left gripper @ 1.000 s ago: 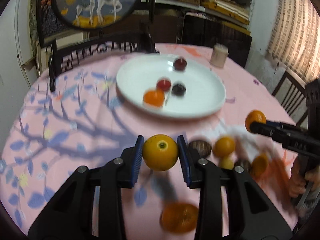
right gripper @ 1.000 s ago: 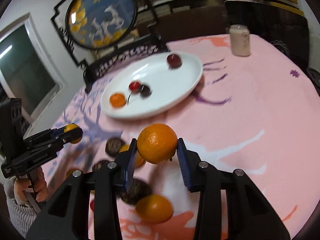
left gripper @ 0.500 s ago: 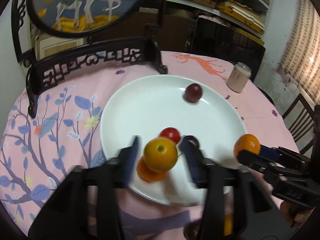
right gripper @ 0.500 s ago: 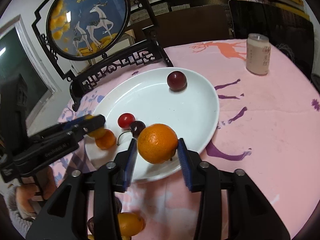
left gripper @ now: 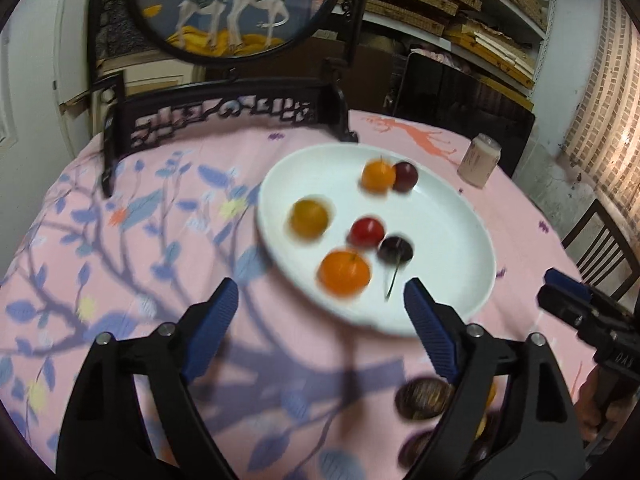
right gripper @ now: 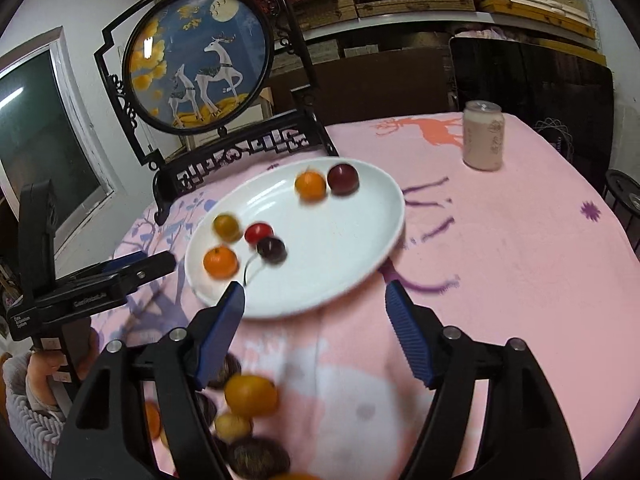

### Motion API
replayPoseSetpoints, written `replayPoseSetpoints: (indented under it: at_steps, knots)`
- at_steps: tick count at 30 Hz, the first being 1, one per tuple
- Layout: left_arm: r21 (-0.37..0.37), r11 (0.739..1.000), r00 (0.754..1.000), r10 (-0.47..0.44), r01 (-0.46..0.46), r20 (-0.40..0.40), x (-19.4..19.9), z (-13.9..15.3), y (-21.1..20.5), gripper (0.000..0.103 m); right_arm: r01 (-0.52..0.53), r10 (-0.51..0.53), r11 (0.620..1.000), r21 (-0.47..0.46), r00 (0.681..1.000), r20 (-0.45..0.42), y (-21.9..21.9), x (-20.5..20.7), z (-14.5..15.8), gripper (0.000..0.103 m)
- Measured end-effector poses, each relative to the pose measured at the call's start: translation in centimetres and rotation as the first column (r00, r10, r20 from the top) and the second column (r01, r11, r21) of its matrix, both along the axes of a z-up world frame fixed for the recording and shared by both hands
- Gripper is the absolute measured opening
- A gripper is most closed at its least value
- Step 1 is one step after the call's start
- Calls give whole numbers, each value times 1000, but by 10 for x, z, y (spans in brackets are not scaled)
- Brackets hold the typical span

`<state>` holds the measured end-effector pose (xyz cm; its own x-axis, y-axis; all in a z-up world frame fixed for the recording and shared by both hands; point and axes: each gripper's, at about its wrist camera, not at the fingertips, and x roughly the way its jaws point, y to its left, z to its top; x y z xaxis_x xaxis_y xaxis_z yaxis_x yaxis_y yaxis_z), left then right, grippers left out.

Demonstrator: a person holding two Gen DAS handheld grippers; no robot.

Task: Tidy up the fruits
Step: 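Place both fruits on the white plate and open both tools, then grasp an orange with the right tool while the left tool grasps a tangerine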

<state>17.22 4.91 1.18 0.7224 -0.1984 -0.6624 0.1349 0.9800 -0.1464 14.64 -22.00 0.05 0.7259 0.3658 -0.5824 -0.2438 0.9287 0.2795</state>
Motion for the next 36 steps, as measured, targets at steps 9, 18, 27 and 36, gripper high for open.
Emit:
replayPoseSetpoints:
  at_steps: [9,18,27,36]
  knots:
    - [27,994,994,105,-104,-14,-58,-15,23,97,56,-55,997,59,998,-28,-25,-43,-12,85]
    - [-31,998,995,60,-58,74,-132,-10,25,99,65,-63,995,77,998,-27,-30,-69,-14,92]
    - [152,985,996,-90,84,30,-143,-21,-19,101,80,-76,993,90,996,-44,-35,-66,-17,92]
    - [132,984,990,-105,117,-92,-126,-38,-19,101,74,-70,994,82,996,-50,-33,-65,-17,92]
